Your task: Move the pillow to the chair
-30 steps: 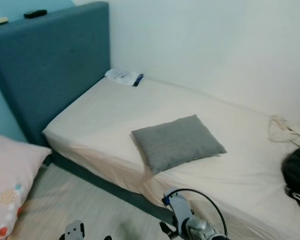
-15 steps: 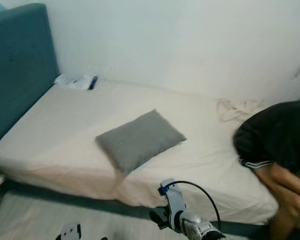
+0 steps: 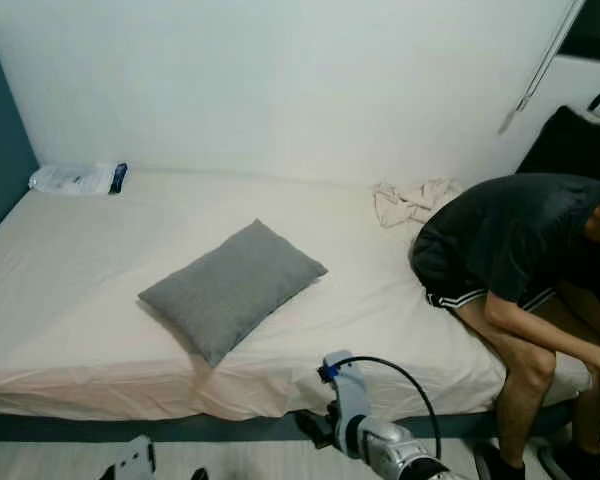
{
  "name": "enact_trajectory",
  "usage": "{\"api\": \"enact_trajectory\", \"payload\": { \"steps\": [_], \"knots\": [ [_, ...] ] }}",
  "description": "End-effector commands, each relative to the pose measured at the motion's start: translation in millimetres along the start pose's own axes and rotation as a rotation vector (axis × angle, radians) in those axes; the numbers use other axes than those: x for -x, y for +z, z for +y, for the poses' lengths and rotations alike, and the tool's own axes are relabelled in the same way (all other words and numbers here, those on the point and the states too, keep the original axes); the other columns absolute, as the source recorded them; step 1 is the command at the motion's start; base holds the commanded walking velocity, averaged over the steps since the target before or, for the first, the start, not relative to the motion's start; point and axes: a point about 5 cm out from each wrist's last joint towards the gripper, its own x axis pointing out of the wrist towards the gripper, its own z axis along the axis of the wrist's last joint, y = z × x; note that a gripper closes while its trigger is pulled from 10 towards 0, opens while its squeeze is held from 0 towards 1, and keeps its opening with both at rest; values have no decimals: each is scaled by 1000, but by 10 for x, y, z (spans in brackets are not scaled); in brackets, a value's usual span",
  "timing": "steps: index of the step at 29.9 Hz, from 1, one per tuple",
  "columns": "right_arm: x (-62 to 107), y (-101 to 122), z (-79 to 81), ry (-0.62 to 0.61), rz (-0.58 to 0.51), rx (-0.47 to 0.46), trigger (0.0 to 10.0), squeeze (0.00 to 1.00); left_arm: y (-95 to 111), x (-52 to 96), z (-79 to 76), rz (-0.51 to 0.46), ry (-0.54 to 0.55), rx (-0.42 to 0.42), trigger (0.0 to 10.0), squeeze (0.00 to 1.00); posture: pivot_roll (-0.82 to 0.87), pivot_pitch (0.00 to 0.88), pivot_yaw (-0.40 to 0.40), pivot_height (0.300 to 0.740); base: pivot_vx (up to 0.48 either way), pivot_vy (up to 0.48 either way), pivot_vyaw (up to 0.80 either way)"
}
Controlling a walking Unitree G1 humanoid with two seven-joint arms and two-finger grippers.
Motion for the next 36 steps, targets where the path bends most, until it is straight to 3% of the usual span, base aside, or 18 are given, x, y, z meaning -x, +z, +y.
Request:
{"api": "enact_trajectory", "payload": {
  "steps": [1, 17, 23, 27, 36],
  "knots": [
    [15, 38, -50, -11, -20, -7, 10000, 0, 6, -13, -31, -2, -7, -10, 10000, 0, 63, 6, -99, 740, 401, 0, 0],
    [10, 58, -47, -13, -23, 1, 10000, 0, -6, -18, -60, 7, -27, -23, 10000, 0, 64, 0, -107, 740, 402, 0, 0],
    [11, 40, -50, -20, -7, 24, 10000, 0, -16, -17, -56, 12, -19, -6, 10000, 0, 64, 0, -105, 740, 0, 0, 0],
    [13, 65, -60, -24, -30, -23, 10000, 0, -20, -15, -50, 14, -18, -7, 10000, 0, 64, 6, -99, 740, 0, 0, -742],
    [8, 188, -95, -52, -73, -61, 10000, 0, -25, -6, -33, 12, -12, -25, 10000, 0, 60, 22, -86, 740, 0, 0, 0]
  ]
}}
